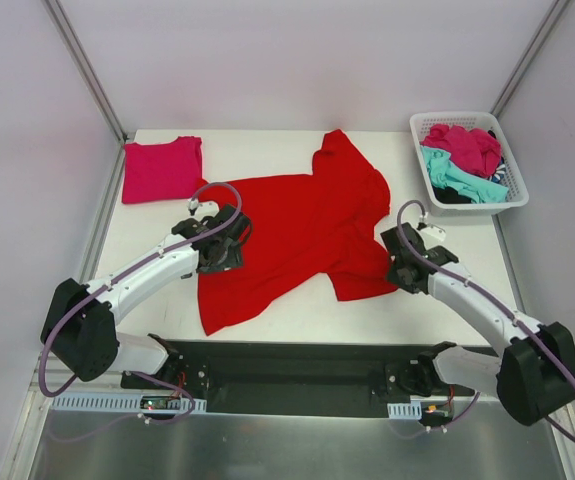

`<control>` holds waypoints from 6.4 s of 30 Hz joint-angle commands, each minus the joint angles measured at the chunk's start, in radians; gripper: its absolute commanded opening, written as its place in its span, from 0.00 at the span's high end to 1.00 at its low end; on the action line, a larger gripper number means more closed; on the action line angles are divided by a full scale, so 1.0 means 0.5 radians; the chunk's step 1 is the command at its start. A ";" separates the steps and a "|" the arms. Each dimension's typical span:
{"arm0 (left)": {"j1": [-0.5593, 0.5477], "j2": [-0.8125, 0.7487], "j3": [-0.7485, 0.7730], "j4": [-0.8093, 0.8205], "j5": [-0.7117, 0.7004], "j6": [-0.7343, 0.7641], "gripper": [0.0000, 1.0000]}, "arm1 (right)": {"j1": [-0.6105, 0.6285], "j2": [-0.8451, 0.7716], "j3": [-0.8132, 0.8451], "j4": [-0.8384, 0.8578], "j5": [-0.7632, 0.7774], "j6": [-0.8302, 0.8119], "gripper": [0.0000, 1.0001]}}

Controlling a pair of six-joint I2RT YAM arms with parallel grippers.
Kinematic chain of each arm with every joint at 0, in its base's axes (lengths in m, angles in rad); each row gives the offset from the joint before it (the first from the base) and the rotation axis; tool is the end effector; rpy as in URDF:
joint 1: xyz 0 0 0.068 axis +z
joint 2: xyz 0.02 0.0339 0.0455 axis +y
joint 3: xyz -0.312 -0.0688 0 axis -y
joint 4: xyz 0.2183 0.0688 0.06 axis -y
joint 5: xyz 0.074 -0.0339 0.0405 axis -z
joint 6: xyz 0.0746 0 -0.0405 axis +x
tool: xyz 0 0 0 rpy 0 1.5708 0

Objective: Fold and stack the t-shirts

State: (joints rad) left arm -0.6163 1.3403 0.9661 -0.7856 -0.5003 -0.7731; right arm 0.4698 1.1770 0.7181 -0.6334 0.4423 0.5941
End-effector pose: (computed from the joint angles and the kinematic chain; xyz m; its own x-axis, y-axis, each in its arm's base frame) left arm 0.2080 -0.1035 0.2655 -0.7804 -0.1981 -0.5931 -0.2713 0.9618 0.0357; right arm 0.1818 0.0565 0.2332 -0.7866 0.1680 -0.5942 0.2496 0.9667 -0.0571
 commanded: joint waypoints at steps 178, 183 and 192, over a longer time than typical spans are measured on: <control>0.591 -0.045 1.866 -0.512 0.350 0.531 1.00 | -0.667 0.223 2.294 -0.659 0.002 -1.093 0.99; 0.588 -0.107 1.918 -0.454 0.399 0.586 1.00 | -0.563 0.183 2.386 -0.678 -0.191 -1.233 0.99; 0.588 0.193 2.788 -0.460 0.271 0.905 1.00 | -0.445 0.487 3.141 -0.819 -0.213 -1.498 0.99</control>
State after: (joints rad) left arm -0.3317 1.3895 2.1769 -1.0454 -0.3061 -0.4213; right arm 0.2604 1.4117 2.1914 -1.0492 0.3267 -0.0643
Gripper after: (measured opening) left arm 0.015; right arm 0.018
